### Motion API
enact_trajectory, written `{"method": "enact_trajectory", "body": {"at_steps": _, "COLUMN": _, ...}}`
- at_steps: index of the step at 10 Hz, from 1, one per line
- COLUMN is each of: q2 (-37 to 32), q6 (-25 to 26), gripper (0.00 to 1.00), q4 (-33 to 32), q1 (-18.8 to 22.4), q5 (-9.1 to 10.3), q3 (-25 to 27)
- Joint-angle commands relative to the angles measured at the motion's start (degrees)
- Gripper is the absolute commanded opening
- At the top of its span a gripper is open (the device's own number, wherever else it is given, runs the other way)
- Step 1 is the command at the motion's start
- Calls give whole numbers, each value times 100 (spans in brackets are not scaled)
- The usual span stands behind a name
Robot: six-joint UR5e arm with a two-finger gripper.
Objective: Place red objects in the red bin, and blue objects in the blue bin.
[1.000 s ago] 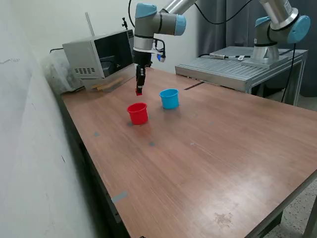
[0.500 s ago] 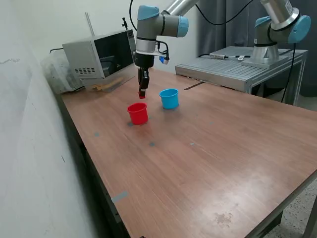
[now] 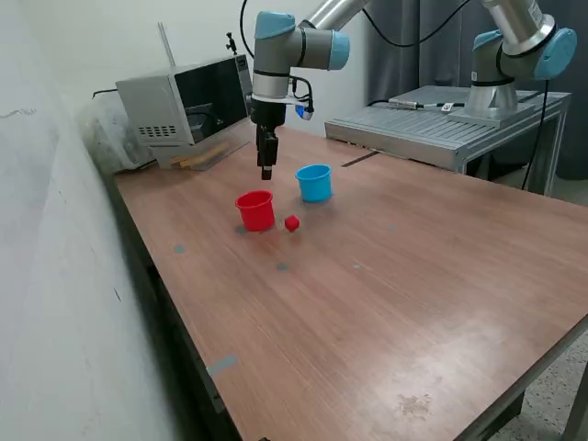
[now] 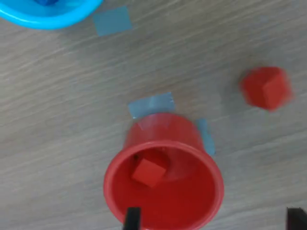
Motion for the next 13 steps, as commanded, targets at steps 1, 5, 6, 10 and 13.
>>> {"method": "enact_trajectory", "body": {"at_steps": 1, "q2": 2, "q6": 1, "gripper": 100, "q4": -6, "q1": -43, "q5": -10, "q3": 17}}
{"method": "enact_trajectory", "body": {"at_steps": 5, "q2": -50, "q6": -16, "gripper": 100, "q4": -14, "q1": 52, "q5": 7, "q3": 410}}
{"method": "enact_trajectory", "body": {"at_steps": 6, "q2": -76, "q6": -277, "gripper": 100, "q4": -6, "q1": 323, "q5": 7, "q3": 534}}
{"method": "enact_trajectory", "body": {"at_steps": 10, "q2": -94, "q6": -342, "gripper": 100, "q4": 3, "q1": 1044, "q5": 33, "q3": 544}}
{"method": "enact_trajectory", "body": {"at_steps": 13, "q2": -103, "q6": -849, "gripper": 100, "q4": 12, "q1": 1231, "q5": 156, "q3": 544}}
